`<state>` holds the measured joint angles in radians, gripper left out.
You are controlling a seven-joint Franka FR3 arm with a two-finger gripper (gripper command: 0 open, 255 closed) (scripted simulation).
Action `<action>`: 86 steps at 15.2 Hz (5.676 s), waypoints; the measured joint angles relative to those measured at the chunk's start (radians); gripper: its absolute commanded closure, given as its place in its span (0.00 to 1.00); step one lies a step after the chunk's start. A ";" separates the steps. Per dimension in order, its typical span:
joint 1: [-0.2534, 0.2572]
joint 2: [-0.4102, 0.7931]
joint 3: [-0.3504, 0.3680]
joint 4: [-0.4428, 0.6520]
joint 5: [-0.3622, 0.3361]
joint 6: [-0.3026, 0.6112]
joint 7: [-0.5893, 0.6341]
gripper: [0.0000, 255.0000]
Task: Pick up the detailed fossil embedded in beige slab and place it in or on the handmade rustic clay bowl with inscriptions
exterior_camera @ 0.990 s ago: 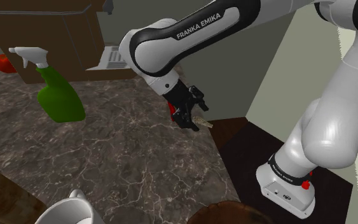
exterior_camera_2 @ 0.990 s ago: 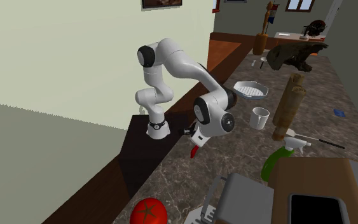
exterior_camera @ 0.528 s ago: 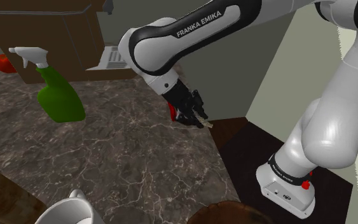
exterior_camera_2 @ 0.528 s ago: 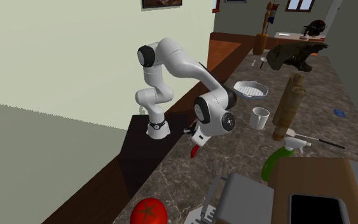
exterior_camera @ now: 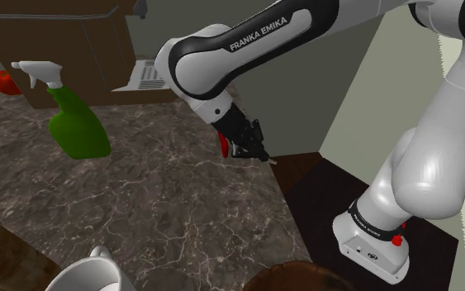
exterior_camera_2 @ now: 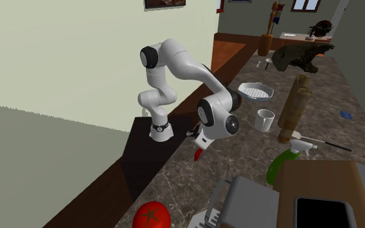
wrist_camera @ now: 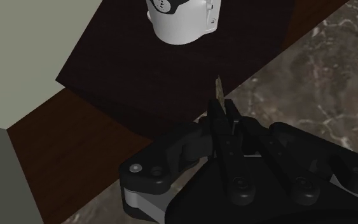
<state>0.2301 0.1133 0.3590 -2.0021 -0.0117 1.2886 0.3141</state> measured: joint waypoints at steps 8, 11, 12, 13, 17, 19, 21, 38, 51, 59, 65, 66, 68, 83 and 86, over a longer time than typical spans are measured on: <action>-0.002 -0.030 0.000 0.061 0.007 -0.089 -0.006 1.00; -0.002 -0.044 0.001 0.084 0.011 -0.125 -0.008 1.00; -0.003 -0.047 0.000 0.093 0.010 -0.137 -0.010 1.00; -0.002 -0.049 0.001 0.103 0.013 -0.149 -0.009 1.00; -0.005 -0.062 -0.001 0.147 0.012 -0.205 -0.015 1.00; -0.004 -0.062 0.000 0.171 0.014 -0.229 -0.013 1.00; -0.004 -0.067 0.000 0.193 0.015 -0.255 -0.014 1.00; 0.036 -0.107 0.038 0.309 0.101 -0.404 0.084 1.00; 0.172 -0.170 0.185 0.213 0.368 -0.306 0.408 1.00; 0.276 -0.092 0.296 0.268 0.483 -0.210 0.636 1.00; 0.336 -0.031 0.347 0.291 0.509 -0.133 0.738 1.00; 0.338 -0.029 0.349 0.280 0.507 -0.120 0.735 1.00; 0.339 -0.025 0.349 0.257 0.501 -0.096 0.723 1.00; 0.345 -0.015 0.350 0.178 0.485 -0.015 0.689 0.00; 0.345 -0.015 0.350 0.178 0.485 -0.015 0.689 0.00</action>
<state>0.5750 0.0982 0.7094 -1.8242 0.4732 1.2737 1.0031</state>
